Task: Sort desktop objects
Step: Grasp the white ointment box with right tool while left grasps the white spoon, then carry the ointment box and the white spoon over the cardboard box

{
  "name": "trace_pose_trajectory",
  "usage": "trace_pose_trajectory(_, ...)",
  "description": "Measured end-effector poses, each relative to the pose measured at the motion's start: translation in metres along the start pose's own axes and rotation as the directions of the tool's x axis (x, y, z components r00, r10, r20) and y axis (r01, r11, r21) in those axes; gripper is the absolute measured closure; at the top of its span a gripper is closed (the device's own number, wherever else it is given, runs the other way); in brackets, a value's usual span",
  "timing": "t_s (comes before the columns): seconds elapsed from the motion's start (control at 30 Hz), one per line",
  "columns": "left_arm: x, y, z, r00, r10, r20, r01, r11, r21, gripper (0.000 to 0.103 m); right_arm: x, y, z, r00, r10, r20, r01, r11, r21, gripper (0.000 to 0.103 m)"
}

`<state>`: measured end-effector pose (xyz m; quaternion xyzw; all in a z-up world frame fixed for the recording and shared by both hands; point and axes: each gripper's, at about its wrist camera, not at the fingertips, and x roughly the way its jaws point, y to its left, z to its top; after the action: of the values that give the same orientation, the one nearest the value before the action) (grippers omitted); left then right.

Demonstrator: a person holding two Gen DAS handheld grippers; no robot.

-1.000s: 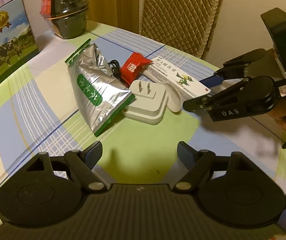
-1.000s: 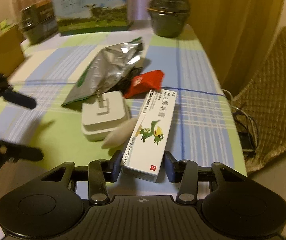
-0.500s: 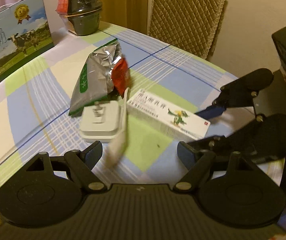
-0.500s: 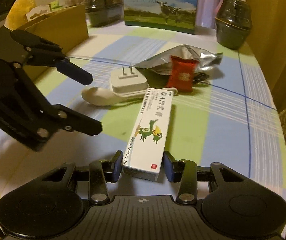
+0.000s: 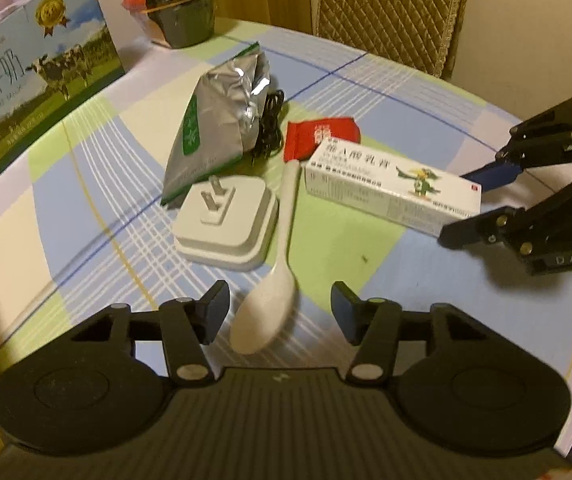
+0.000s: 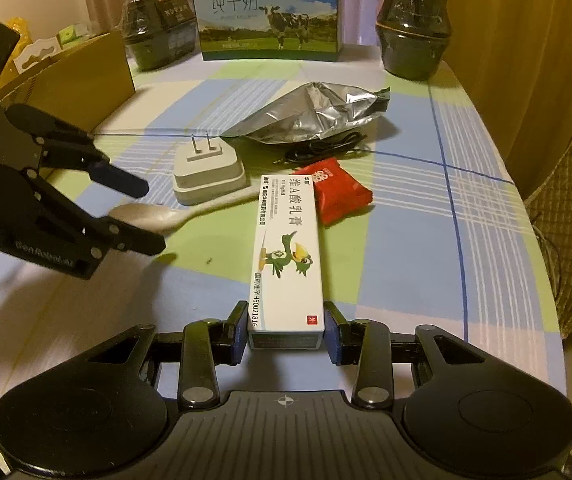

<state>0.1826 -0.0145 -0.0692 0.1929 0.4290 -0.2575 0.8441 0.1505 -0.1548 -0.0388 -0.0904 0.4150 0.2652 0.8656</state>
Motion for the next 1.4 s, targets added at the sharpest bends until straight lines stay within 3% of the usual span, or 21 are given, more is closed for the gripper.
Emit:
trace_pose_trajectory(0.23,0.003,0.002,-0.009,1.0,-0.022,0.004,0.022,0.998,-0.053,0.053,0.004,0.0,0.004,1.0,-0.012,0.007,0.012,1.0,0.016,0.067)
trace_pose_trajectory(0.3,0.003,0.004,-0.009,0.999,-0.034,0.006,0.034,0.997,-0.066,0.073,0.005,0.0,0.006,1.0,-0.015,0.009,0.015,1.0,0.026,0.067)
trace_pose_trajectory(0.33,0.002,0.004,-0.008,0.999,-0.031,0.005,0.032,0.997,-0.075,0.076,0.006,0.0,0.007,1.0,-0.016,0.01,0.016,0.999,0.03,0.067)
trace_pose_trajectory(0.63,-0.017,-0.001,-0.024,0.999,-0.042,-0.033,0.035,0.981,-0.19,0.077,-0.006,0.008,0.0,0.999,-0.016,-0.041,0.018,0.999,0.044,0.068)
trace_pose_trajectory(0.87,-0.048,-0.033,-0.051,0.999,-0.053,-0.001,0.051,0.961,-0.272,0.077,-0.038,0.013,-0.031,0.998,-0.027,-0.064,0.034,0.993,0.117,0.067)
trace_pose_trajectory(0.97,-0.052,-0.045,-0.061,0.999,-0.035,-0.005,0.033,0.966,-0.256,0.077,-0.043,0.016,-0.04,0.997,-0.045,-0.057,0.051,0.992,0.115,0.064)
trace_pose_trajectory(1.1,-0.054,-0.057,-0.07,1.0,0.022,0.01,-0.019,0.981,-0.194,0.07,-0.047,0.02,-0.043,0.998,-0.059,-0.038,0.063,0.991,0.118,0.052)
trace_pose_trajectory(1.2,-0.055,-0.06,-0.073,0.998,0.06,0.031,-0.054,0.985,-0.163,0.069,-0.048,0.021,-0.04,0.998,-0.058,-0.022,0.06,0.99,0.124,0.051)
trace_pose_trajectory(1.4,-0.051,-0.057,-0.073,0.997,0.047,0.052,-0.037,0.983,-0.182,0.069,-0.043,0.022,-0.038,0.998,-0.055,-0.018,0.056,0.99,0.131,0.051)
